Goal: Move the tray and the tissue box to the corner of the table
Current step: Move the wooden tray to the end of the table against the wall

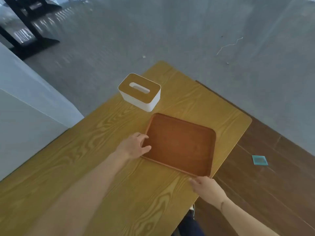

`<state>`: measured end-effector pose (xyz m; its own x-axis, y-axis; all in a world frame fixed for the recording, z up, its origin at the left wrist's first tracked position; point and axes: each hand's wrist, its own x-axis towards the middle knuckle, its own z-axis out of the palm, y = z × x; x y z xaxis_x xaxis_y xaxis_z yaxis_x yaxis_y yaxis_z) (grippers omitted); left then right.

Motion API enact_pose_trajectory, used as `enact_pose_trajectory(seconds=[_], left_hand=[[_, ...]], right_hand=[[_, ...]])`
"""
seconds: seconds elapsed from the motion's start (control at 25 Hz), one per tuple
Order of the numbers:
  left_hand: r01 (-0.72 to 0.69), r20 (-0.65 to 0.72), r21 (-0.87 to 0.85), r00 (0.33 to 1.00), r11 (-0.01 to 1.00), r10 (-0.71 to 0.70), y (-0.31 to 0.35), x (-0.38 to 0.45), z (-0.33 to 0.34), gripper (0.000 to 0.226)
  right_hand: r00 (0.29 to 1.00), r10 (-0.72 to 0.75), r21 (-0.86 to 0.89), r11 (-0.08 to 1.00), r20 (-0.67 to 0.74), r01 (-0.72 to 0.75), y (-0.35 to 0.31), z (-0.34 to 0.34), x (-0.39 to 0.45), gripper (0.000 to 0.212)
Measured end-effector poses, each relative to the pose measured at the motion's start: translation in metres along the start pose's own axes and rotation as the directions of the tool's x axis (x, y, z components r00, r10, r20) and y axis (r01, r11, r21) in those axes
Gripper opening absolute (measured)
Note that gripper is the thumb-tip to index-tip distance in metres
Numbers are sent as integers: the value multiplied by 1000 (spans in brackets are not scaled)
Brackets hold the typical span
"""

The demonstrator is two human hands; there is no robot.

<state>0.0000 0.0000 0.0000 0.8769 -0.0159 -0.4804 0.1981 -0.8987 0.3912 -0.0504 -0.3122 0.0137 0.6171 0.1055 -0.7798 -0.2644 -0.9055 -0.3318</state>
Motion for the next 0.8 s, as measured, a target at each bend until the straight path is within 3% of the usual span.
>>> enact_pose_trajectory(seconds=[0.08,0.2,0.32,0.4,0.48,0.56,0.8], left_hand=[[80,7,-14,997,997,-80,-1,19,0,66],[193,-5,-120,981,974,-195,0,42,2,77],[229,-7,-164,972,960,-233,4,55,12,79],[256,-41,-125,964,959,-262,6,63,18,75],[267,-69,-87,960,960,-273,6,67,23,70],[259,-77,-105,960,960,-268,4,69,24,65],[241,-82,-327,956,914,-282,-5,50,30,55]], right_hand=[[976,200,354,910,82,-216,-1,1,18,44],[890,359,770,468,282,-433,1,7,28,37],[849,351,891,79,395,-448,5,12,31,32],[841,353,904,-41,411,-425,5,11,35,30],[834,374,910,-82,406,-406,3,11,40,27],[832,411,921,-56,373,-385,1,12,45,24],[851,499,965,99,163,-243,9,15,53,18]])
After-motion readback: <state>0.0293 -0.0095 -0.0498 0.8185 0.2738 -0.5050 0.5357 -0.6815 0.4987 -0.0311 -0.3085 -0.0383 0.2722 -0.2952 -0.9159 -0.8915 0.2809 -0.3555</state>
